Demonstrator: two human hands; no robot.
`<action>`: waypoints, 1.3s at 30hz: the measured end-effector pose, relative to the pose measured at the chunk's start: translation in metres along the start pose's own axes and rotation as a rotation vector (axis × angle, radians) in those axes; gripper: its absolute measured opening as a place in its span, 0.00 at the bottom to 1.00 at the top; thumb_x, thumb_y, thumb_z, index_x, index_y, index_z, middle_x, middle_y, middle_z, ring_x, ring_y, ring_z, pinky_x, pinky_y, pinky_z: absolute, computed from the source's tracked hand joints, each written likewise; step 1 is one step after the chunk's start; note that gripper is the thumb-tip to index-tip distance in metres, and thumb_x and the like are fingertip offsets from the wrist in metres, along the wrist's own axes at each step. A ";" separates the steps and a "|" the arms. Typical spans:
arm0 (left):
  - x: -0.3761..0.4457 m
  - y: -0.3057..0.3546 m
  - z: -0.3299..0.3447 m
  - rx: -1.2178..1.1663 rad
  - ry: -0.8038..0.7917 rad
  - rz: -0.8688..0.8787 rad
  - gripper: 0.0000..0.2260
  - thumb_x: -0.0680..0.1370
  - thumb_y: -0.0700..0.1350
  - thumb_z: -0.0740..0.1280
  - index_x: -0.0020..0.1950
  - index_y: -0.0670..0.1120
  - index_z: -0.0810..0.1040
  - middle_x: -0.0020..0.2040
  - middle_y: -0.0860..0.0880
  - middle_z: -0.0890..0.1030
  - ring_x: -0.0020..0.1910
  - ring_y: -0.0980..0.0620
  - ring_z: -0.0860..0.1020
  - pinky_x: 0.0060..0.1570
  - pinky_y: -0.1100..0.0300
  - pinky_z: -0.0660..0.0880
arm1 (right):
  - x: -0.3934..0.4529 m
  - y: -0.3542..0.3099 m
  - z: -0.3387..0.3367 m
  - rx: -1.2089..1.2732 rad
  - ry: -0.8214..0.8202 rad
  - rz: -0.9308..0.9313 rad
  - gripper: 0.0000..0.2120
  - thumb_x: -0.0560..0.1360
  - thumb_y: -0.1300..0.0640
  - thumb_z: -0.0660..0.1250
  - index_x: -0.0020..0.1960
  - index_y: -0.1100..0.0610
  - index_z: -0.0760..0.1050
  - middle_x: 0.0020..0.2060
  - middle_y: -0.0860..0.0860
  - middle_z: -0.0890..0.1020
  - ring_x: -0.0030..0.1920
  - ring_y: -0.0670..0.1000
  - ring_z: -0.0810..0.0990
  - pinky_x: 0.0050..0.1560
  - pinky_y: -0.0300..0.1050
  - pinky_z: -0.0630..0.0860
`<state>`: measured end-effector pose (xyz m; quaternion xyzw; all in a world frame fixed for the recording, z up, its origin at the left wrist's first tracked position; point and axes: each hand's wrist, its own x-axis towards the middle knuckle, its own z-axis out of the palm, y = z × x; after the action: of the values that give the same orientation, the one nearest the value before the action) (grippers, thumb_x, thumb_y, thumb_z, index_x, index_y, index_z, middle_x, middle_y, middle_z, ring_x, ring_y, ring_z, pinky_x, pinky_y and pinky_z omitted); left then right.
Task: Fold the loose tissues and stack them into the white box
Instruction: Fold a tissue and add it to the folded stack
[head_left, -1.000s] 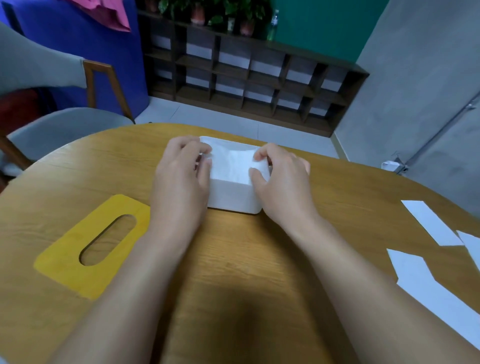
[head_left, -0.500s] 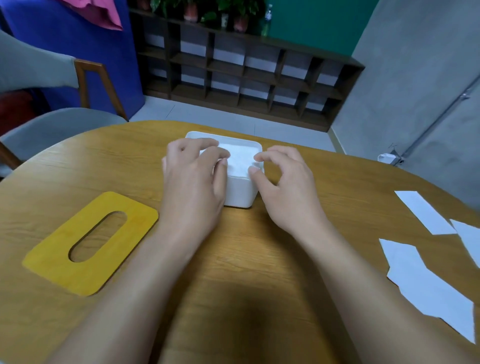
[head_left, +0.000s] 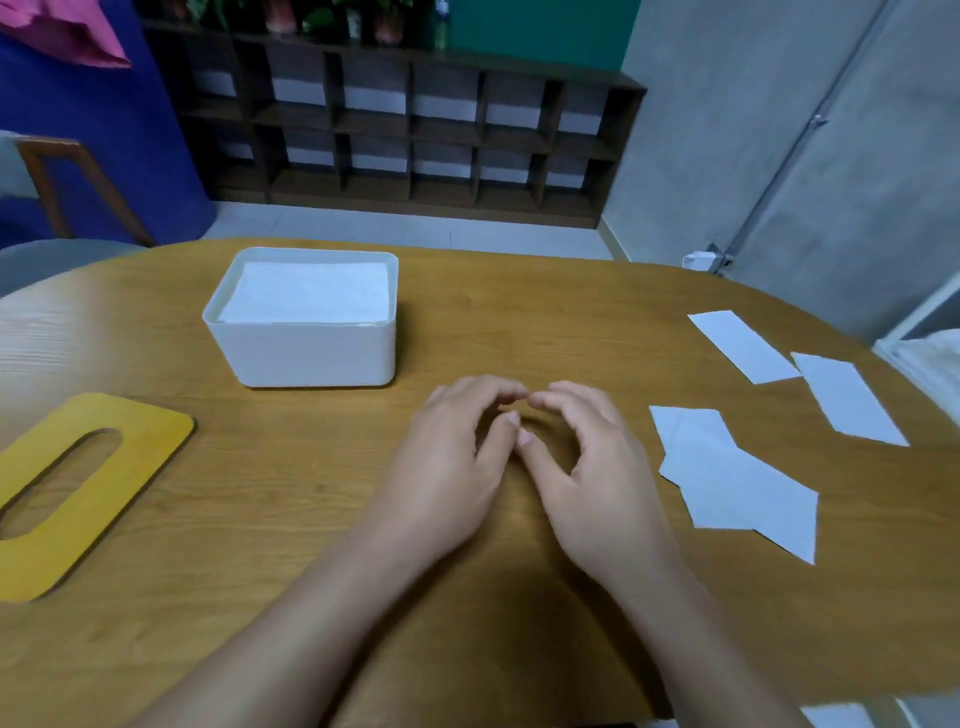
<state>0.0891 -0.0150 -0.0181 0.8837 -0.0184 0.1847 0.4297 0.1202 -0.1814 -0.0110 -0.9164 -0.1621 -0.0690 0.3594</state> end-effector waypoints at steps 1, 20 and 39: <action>-0.002 0.004 0.007 0.016 -0.043 0.000 0.12 0.87 0.48 0.67 0.69 0.56 0.82 0.64 0.61 0.83 0.66 0.58 0.78 0.70 0.53 0.74 | -0.004 0.009 -0.007 -0.080 0.006 0.017 0.17 0.83 0.44 0.70 0.71 0.45 0.80 0.74 0.42 0.75 0.76 0.45 0.72 0.79 0.55 0.67; -0.007 0.014 0.042 0.159 -0.128 0.048 0.14 0.86 0.48 0.67 0.70 0.58 0.81 0.66 0.62 0.81 0.71 0.57 0.74 0.73 0.48 0.69 | -0.032 0.057 -0.009 -0.377 -0.072 0.001 0.34 0.82 0.32 0.52 0.80 0.49 0.71 0.82 0.49 0.70 0.85 0.57 0.62 0.83 0.64 0.58; -0.027 -0.044 -0.034 0.299 -0.103 -0.028 0.10 0.83 0.48 0.72 0.64 0.57 0.85 0.60 0.60 0.79 0.64 0.54 0.74 0.63 0.55 0.73 | 0.009 0.022 -0.001 -0.237 -0.191 -0.178 0.22 0.86 0.54 0.59 0.78 0.43 0.73 0.71 0.39 0.79 0.78 0.44 0.68 0.85 0.52 0.48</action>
<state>0.0617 0.0354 -0.0409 0.9463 -0.0004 0.1340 0.2943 0.1366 -0.1955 -0.0221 -0.9367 -0.2666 -0.0319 0.2245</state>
